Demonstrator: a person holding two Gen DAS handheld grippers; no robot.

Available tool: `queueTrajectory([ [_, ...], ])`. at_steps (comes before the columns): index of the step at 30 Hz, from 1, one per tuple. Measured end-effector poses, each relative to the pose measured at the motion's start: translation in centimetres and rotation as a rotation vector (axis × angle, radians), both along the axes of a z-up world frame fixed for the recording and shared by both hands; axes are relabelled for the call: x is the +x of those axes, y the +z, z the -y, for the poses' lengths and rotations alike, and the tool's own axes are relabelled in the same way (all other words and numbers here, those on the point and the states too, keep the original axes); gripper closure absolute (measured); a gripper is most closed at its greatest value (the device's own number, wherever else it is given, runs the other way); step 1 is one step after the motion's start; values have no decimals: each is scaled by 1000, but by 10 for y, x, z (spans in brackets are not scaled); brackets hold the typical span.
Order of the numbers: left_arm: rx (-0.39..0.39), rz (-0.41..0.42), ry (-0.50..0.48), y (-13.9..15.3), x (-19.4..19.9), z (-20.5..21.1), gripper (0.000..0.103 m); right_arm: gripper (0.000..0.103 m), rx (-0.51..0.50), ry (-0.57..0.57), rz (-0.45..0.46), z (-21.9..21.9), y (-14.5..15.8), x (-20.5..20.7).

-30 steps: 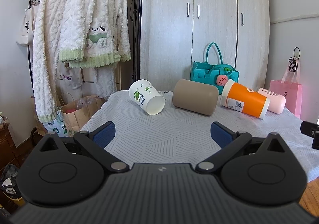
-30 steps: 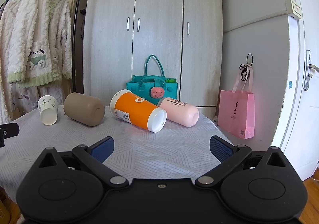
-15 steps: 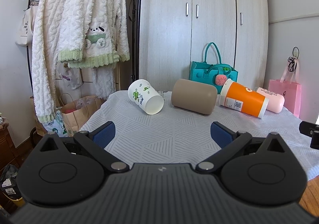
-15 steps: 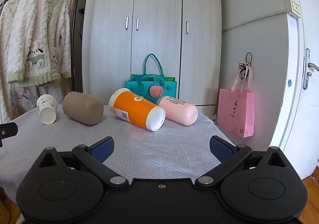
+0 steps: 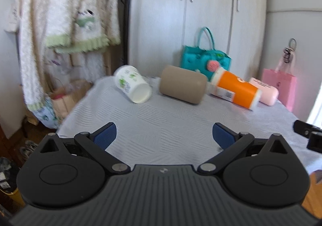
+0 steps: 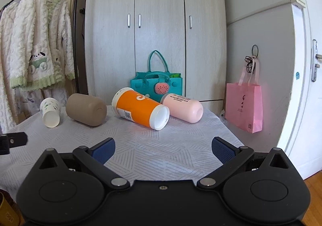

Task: Flip cup upright
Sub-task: 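Move the right tool to the lying pink cup and close around it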

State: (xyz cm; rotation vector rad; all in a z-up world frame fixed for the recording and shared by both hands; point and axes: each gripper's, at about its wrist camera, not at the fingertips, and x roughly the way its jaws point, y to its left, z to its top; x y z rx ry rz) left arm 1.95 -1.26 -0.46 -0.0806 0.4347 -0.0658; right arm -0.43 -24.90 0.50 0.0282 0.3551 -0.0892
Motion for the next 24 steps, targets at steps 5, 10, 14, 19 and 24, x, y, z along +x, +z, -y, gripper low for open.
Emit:
queueTrajectory([
  [5,-66,-105,-112,12,26,13,0,0,5,225,-36,24,17,7],
  [10,-106,-158,-182,23,51,34,0,0,-59,339,-102,52,39,23],
  [14,-175,-231,-272,33,80,53,0,0,-64,382,-167,75,54,44],
  [19,-177,-249,-319,38,107,78,0,0,-54,444,-221,94,61,74],
  [24,-161,-268,-325,39,130,97,0,4,-127,495,-253,99,62,101],
])
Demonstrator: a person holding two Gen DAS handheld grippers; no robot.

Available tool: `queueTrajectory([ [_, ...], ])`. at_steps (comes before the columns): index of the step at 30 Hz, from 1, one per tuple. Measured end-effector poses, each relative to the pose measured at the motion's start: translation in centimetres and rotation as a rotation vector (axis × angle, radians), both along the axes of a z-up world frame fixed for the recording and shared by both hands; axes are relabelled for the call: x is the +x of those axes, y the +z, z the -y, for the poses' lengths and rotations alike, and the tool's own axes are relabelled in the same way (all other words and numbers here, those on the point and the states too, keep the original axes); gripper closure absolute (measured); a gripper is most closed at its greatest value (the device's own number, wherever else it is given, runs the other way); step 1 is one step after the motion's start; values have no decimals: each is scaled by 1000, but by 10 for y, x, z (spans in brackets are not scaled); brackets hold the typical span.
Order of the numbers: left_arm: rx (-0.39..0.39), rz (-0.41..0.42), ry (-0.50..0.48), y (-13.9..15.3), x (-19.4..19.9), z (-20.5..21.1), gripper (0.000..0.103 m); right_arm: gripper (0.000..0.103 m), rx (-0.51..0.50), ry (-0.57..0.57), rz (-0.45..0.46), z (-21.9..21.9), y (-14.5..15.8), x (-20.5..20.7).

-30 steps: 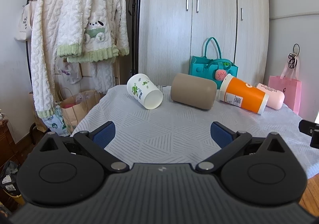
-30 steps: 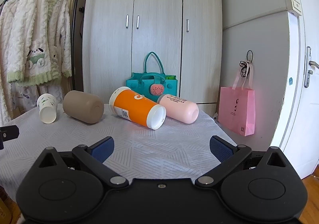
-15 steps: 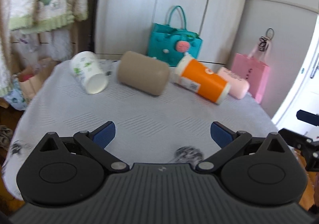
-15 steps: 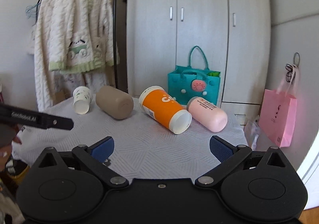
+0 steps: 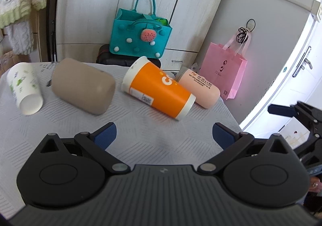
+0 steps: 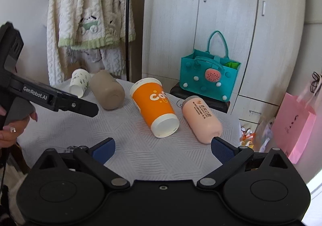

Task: Flip cup upright
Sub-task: 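Move the right tool to the lying pink cup and close around it, then lift the pink cup with the right gripper and carry it toward the left tool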

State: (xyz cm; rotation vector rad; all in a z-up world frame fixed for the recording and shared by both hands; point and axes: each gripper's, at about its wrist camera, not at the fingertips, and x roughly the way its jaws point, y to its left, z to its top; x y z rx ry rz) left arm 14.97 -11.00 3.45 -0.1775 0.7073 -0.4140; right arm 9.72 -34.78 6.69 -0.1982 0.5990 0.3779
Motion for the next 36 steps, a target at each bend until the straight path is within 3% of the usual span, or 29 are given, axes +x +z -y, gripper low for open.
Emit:
queueTrajectory([
  [9,-18,-45,29,-13,29,24,0,22,-164,70,-46,-5,-16,58],
  [17,-13,-64,46,-23,48,30,0,22,-276,89,-48,1,-32,110],
  [25,9,-89,16,-34,62,33,0,22,-267,118,-88,17,-55,153],
  [36,43,-77,-14,-38,66,37,0,23,-269,109,-116,16,-80,178],
])
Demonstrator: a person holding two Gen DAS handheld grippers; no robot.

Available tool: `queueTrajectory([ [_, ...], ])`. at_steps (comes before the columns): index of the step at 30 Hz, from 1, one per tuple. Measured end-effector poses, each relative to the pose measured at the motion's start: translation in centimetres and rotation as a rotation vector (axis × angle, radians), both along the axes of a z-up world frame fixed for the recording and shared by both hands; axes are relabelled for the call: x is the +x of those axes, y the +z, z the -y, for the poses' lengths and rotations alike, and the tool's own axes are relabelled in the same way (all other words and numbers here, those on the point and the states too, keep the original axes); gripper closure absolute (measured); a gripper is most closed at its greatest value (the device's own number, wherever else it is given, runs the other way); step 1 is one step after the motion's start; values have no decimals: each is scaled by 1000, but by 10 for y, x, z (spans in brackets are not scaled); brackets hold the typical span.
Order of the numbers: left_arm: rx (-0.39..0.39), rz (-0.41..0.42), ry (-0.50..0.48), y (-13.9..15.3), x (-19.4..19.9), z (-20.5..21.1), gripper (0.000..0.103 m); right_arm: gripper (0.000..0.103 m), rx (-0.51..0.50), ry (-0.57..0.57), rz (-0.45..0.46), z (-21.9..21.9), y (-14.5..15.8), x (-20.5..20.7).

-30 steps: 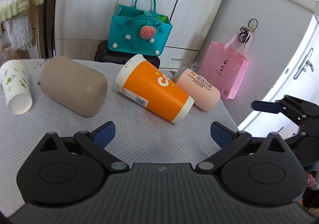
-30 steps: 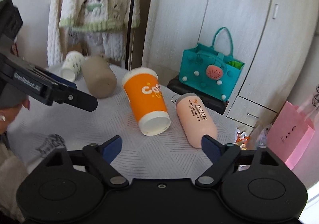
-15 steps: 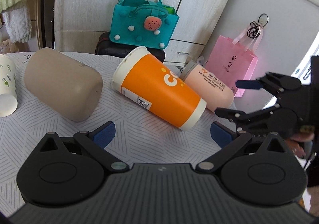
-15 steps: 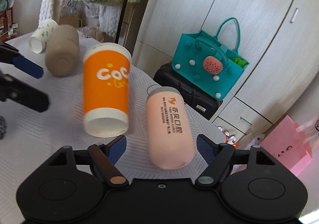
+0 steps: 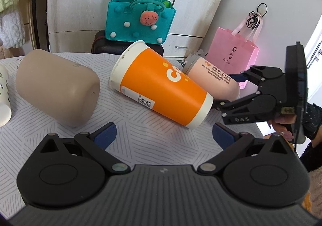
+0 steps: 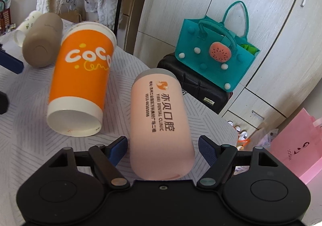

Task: Flip cup upright
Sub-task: 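Lift the pink cup with the right gripper and carry it toward the left tool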

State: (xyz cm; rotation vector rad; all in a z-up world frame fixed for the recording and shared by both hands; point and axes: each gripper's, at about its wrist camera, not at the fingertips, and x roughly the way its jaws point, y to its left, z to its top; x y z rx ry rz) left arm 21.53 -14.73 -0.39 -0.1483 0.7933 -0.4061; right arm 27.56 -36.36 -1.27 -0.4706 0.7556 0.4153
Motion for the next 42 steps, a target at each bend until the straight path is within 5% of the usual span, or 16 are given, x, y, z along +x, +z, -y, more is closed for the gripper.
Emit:
queueTrajectory([
  [7,8,3,-5,-1,-2,1,0,36,8,-15,-18,-3,2,3],
  [22,-39,-2,-44,-3,-28,-8,0,36,22,-166,-45,1,14,-39],
  [42,-116,41,-45,10,-86,-46,0,36,4,-187,-114,-25,20,-136],
])
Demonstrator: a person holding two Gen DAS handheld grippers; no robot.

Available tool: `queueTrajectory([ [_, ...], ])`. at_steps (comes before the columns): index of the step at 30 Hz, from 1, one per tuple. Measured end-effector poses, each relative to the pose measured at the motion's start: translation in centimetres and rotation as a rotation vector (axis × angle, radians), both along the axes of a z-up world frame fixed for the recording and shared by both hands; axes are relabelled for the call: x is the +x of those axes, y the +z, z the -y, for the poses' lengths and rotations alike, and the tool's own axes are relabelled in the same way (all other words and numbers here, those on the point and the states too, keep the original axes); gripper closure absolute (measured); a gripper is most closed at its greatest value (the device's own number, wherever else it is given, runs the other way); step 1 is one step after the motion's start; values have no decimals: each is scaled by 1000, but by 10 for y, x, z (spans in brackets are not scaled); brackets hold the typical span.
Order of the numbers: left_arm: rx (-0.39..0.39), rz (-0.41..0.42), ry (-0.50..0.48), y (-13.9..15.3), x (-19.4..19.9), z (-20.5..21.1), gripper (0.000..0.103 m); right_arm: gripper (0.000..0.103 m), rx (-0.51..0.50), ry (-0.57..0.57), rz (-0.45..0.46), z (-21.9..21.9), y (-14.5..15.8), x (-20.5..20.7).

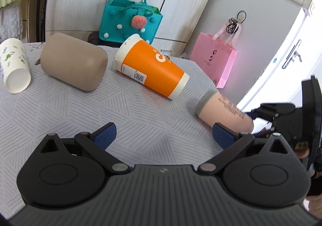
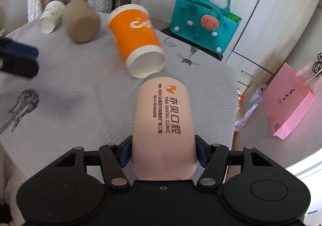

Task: Flip cup upright
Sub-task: 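Lift the pink cup with the right gripper and carry it toward the left tool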

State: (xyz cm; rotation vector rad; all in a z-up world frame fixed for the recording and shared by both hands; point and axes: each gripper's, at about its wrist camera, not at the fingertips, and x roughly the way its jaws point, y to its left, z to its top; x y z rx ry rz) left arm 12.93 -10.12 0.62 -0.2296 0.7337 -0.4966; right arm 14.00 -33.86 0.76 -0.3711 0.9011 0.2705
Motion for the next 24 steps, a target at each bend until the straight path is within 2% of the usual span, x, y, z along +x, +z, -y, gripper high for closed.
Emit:
queueTrajectory([
  [3,-29,12,22,6,-9,-12,0,36,24,-2,-7,-6,6,-12],
  [11,-29,35,42,13,-34,-45,0,36,57,46,-48,-37,0,-34],
  [24,-66,0,127,7,-47,-116,0,36,179,184,-91,-123,1,-16],
])
